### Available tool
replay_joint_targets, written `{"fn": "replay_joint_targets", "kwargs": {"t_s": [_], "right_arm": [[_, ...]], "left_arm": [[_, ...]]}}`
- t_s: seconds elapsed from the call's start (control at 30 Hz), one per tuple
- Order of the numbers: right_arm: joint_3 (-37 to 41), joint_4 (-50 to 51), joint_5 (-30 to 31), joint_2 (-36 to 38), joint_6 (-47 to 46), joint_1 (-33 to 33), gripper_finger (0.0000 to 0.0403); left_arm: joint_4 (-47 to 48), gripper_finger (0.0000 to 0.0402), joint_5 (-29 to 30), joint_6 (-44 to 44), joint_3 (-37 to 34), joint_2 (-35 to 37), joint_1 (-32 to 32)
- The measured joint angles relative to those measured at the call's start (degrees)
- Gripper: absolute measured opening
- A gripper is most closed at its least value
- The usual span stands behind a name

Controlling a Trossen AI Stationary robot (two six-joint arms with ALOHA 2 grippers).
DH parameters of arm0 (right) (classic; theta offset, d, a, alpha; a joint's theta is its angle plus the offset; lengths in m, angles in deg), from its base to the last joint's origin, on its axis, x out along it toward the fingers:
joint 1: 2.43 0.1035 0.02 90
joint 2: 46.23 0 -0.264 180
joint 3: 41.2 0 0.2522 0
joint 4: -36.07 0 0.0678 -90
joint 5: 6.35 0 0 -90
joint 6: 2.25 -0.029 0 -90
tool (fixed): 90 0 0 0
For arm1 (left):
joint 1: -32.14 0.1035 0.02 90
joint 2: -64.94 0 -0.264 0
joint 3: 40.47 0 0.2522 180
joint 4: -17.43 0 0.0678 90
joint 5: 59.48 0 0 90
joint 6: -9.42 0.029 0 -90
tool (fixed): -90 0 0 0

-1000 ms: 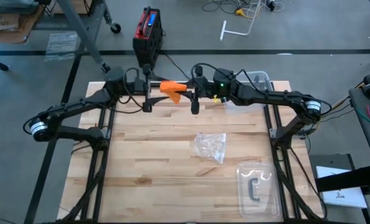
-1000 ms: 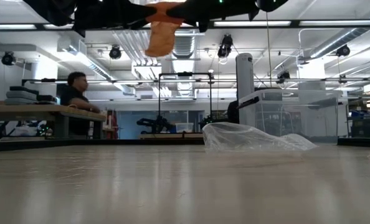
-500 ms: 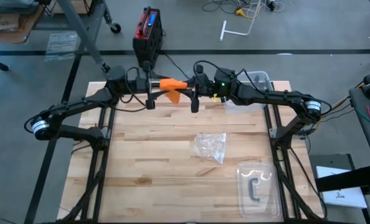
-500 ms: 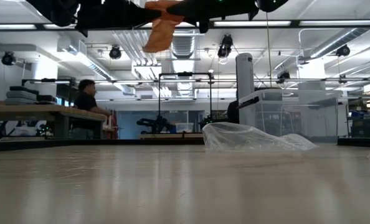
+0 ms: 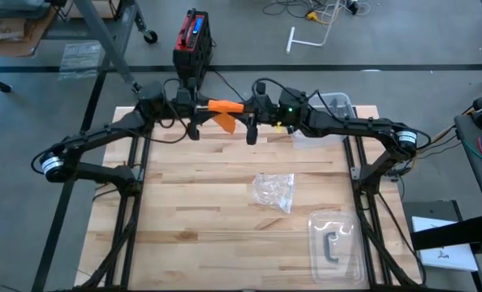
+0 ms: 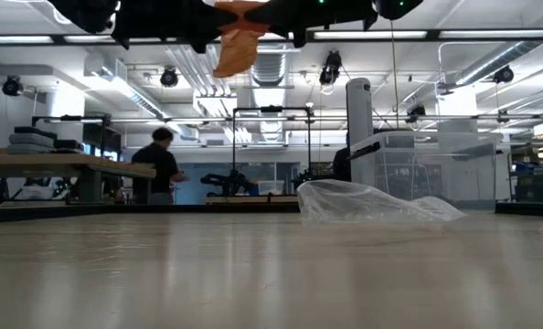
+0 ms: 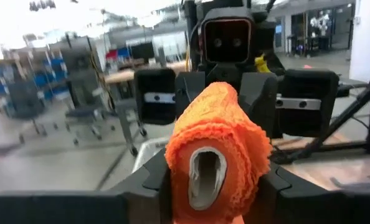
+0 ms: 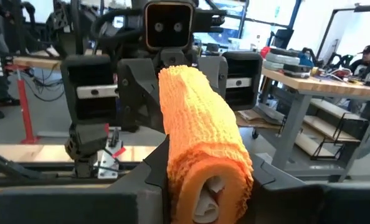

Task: Roll bandage
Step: Roll the orange bandage

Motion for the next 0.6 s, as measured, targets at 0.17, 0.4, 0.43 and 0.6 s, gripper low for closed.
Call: {"fn": "replay_joint_targets", "kwargs": {"t_s": [0.17,0.4,0.43,0.6], "right_arm": [[0.02,-0.45,0.15,-0.09,1.05,0.11,0.0079],[0.09,-0.72,0.53,-0.24,1.08,0.09,0.0079],[0.13,-0.74,0.57,-0.24,1.03,0.09,0.0080],[0.13,-2.01,0.84,-0.22,1.21,0.02,0.0074]], "left_arm": [[5.47,0.0161,-1.56,0.57,2.38,0.02,-0.04],[12.53,0.0223,-2.00,3.26,4.59,0.21,-0.13],[13.73,0.0231,-1.99,4.53,4.82,0.22,-0.13],[12.31,0.0271,-2.05,5.52,4.87,0.22,-0.17]]}}
